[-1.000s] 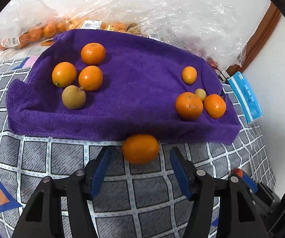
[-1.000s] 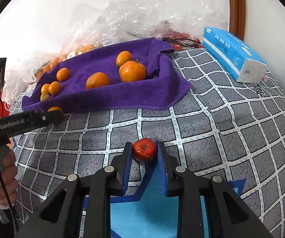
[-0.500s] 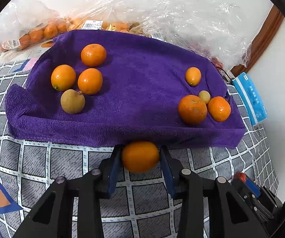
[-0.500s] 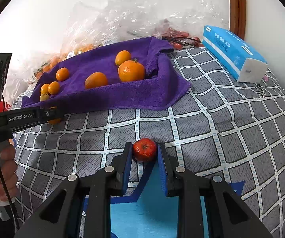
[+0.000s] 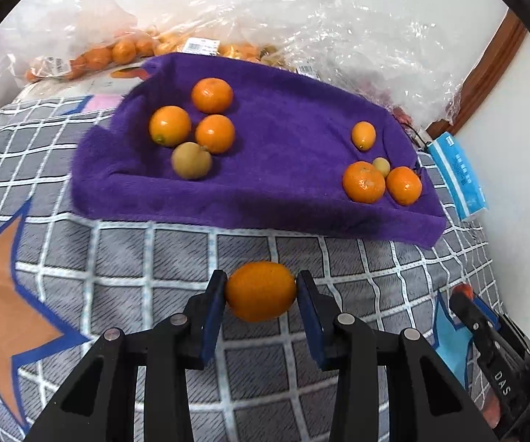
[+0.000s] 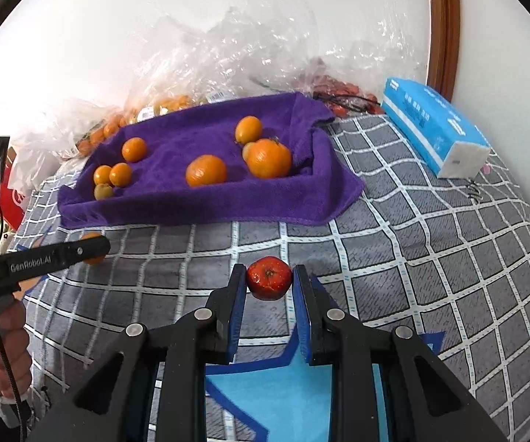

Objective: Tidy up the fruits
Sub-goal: 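Carry the orange in the left tool over the towel while the right tool carries the tomato there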

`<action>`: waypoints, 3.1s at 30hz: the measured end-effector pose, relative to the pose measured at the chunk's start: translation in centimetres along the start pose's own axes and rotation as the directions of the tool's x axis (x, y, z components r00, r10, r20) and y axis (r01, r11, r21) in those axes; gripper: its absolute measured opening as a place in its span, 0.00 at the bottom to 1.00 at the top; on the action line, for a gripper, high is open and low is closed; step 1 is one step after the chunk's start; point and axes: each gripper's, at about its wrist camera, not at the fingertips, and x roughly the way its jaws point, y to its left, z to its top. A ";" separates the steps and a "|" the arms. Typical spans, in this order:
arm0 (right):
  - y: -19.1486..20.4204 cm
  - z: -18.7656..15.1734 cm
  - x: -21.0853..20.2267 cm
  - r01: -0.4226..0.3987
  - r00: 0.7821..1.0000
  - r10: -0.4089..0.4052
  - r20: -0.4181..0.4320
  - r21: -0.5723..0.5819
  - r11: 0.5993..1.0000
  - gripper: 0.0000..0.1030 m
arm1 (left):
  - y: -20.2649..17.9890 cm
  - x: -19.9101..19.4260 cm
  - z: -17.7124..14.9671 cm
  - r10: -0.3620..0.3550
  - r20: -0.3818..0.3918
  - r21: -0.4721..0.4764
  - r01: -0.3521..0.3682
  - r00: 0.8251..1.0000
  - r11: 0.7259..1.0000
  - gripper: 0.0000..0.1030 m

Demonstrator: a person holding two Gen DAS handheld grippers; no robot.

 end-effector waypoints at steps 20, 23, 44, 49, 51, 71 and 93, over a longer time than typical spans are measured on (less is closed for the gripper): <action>4.7 1.4 -4.3 -0.014 0.998 0.016 0.065 -0.042 0.999 0.24 | 1.3 -6.7 -0.9 0.009 0.058 0.015 -0.010 0.998 1.000 0.36; 4.9 2.0 -4.9 -0.021 0.996 0.024 0.082 -0.035 0.999 0.24 | 1.3 -7.7 -0.4 0.009 0.067 0.024 -0.011 0.998 1.000 0.36; 6.2 5.9 -6.6 -0.010 0.990 0.018 0.142 -0.060 0.998 0.24 | 0.9 -12.1 3.4 -0.013 0.161 0.057 0.004 0.987 0.998 0.36; 6.5 6.8 -6.3 -0.012 0.989 0.021 0.145 -0.065 0.998 0.24 | 0.8 -12.4 4.3 -0.006 0.177 0.070 -0.006 0.984 0.998 0.36; 6.6 7.1 -6.1 -0.015 0.989 0.025 0.145 -0.069 0.997 0.24 | 0.8 -12.5 4.6 -0.002 0.184 0.073 -0.012 0.983 0.997 0.36; 6.2 10.2 -3.8 -0.005 0.989 0.017 0.144 -0.087 0.996 0.24 | 0.7 -10.9 8.0 -0.012 0.194 0.085 -0.005 0.981 0.996 0.36; 5.5 13.2 2.1 -0.018 0.993 0.029 0.113 -0.095 0.995 0.24 | 3.5 -6.4 11.6 -0.002 0.168 0.038 -0.004 0.986 0.999 0.36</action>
